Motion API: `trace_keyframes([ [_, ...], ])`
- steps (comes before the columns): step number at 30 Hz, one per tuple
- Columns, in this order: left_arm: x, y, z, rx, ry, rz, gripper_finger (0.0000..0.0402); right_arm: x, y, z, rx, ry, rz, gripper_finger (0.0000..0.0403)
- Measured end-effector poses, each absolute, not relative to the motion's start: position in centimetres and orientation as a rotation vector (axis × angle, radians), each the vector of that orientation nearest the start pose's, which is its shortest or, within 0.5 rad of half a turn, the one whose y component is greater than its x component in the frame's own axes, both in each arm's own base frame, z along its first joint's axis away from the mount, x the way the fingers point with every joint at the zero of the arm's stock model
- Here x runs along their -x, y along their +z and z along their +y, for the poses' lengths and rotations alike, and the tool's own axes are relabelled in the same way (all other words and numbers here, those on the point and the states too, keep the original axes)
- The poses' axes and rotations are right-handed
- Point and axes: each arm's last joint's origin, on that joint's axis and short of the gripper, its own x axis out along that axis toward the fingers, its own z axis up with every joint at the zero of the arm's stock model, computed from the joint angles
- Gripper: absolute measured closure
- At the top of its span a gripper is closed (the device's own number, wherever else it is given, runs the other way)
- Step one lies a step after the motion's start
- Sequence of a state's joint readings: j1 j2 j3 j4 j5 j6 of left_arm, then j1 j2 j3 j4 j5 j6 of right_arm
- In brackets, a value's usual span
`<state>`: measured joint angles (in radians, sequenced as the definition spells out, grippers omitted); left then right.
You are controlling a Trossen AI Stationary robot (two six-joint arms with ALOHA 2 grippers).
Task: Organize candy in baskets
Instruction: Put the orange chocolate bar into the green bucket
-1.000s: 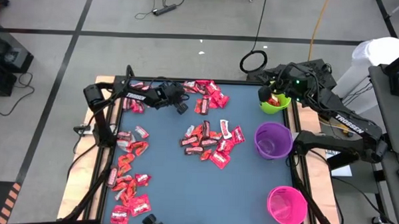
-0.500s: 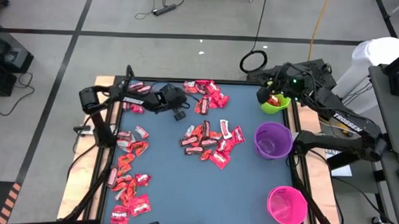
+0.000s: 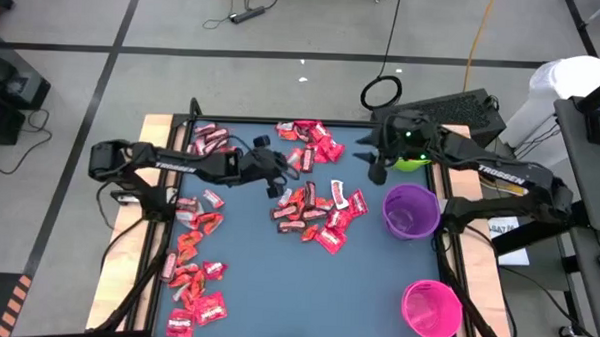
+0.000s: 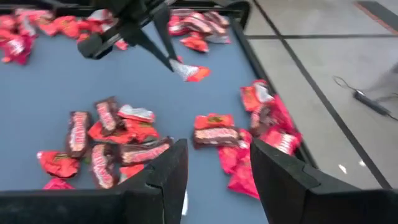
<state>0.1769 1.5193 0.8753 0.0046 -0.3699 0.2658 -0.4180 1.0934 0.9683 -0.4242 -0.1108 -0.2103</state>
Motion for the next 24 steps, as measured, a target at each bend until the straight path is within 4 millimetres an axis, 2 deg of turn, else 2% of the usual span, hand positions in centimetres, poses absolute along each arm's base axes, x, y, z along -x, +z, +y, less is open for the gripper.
trace_keyframes([
  [6, -31.3, 22.4, 3.6, -0.345, 0.283, 0.605, 0.0378, -23.8, 30.6, -7.4, 0.139, -0.106, 0.567, 0.0241],
  [10, -31.7, 22.9, 2.5, -0.350, 0.180, 0.535, 0.0378, -25.5, 29.6, -6.5, 0.160, 0.003, 0.560, 0.0241],
  [15, -31.9, 23.2, 1.8, -0.351, 0.145, 0.486, 0.0378, -27.7, 28.0, -5.9, 0.168, 0.047, 0.568, 0.0239],
  [19, -32.0, 23.3, 1.6, -0.349, 0.144, 0.475, 0.0378, -29.1, 26.9, -5.4, 0.198, 0.099, 0.560, 0.0214],
  [24, -32.0, 23.3, 1.6, -0.328, 0.148, 0.473, 0.0378, -30.3, 26.7, -5.0, 0.283, 0.121, 0.493, 0.0169],
])
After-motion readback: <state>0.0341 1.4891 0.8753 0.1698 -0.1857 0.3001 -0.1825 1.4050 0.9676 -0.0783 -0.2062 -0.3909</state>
